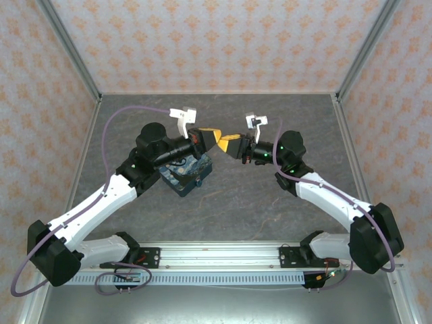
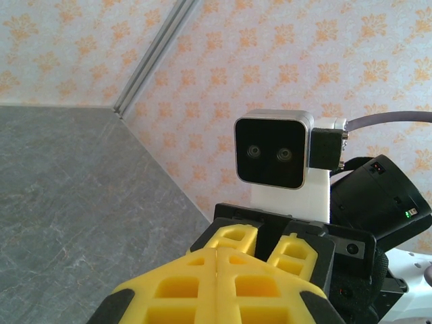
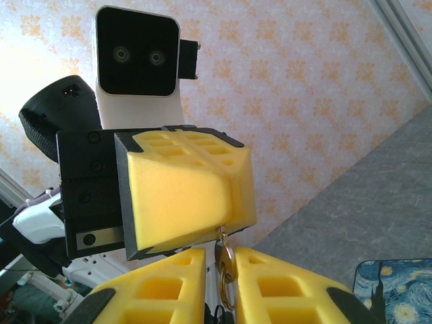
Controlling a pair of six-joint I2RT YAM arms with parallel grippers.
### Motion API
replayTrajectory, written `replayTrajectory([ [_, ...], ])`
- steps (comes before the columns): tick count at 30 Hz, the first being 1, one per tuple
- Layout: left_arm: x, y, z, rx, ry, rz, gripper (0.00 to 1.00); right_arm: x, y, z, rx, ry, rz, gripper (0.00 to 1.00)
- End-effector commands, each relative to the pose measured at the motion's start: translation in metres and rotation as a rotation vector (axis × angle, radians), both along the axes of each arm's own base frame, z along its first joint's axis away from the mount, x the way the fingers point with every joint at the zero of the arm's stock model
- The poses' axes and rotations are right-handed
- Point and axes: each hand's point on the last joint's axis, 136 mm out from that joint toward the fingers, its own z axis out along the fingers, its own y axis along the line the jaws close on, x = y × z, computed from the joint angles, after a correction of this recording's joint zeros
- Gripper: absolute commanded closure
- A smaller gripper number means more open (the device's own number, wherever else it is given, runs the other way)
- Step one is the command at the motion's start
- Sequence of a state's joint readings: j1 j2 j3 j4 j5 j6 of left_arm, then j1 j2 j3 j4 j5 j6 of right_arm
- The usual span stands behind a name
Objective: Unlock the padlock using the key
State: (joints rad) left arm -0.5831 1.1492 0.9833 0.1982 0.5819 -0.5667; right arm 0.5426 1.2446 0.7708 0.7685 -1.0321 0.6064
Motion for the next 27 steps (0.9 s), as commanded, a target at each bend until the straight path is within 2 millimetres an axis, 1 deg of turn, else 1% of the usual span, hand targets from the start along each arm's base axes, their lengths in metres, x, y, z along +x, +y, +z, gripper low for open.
replayTrajectory([
  [1, 0.002, 0.003, 0.002, 0.006, -0.016, 0.034, 1.0, -0.008, -0.002, 0.011, 0.019, -0.068, 0.004, 0.85],
  [6, 0.003, 0.006, 0.003, 0.008, -0.022, 0.05, 1.0, -0.007, -0.006, 0.009, 0.015, -0.069, -0.021, 0.89],
  [10, 0.003, 0.006, 0.003, 0.008, -0.022, 0.052, 1.0, -0.008, -0.006, 0.008, 0.01, -0.069, -0.024, 0.97],
  [12, 0.003, 0.007, 0.003, 0.01, -0.022, 0.057, 1.0, -0.006, -0.007, 0.006, 0.001, -0.067, -0.033, 0.99],
  [13, 0.004, 0.008, 0.002, 0.016, -0.02, 0.064, 0.96, -0.005, -0.007, 0.004, -0.008, -0.064, -0.04, 0.99],
  [15, 0.003, 0.011, 0.003, 0.026, -0.015, 0.08, 0.72, -0.001, -0.007, -0.004, -0.032, -0.054, -0.057, 1.0],
  [16, 0.004, 0.014, 0.002, 0.042, -0.017, 0.091, 0.67, -0.003, -0.011, -0.001, -0.042, -0.067, -0.073, 1.0],
  [18, 0.004, 0.021, -0.001, 0.091, -0.015, 0.127, 0.55, 0.002, -0.014, -0.01, -0.099, -0.067, -0.115, 1.0],
  [19, 0.005, 0.028, -0.003, 0.12, -0.004, 0.161, 0.46, 0.004, -0.017, -0.015, -0.135, -0.067, -0.142, 1.0],
  [21, 0.01, 0.046, -0.013, 0.182, 0.04, 0.249, 0.34, 0.008, -0.022, -0.026, -0.2, -0.065, -0.189, 1.0],
  [23, 0.016, 0.071, -0.032, 0.246, 0.127, 0.368, 0.24, 0.013, -0.03, -0.037, -0.268, -0.065, -0.243, 1.0],
  [25, 0.02, 0.096, -0.055, 0.287, 0.232, 0.464, 0.19, 0.018, -0.037, -0.049, -0.329, -0.066, -0.296, 1.0],
  [27, 0.019, 0.123, -0.085, 0.313, 0.359, 0.567, 0.16, 0.023, -0.045, -0.059, -0.379, -0.064, -0.349, 1.0],
])
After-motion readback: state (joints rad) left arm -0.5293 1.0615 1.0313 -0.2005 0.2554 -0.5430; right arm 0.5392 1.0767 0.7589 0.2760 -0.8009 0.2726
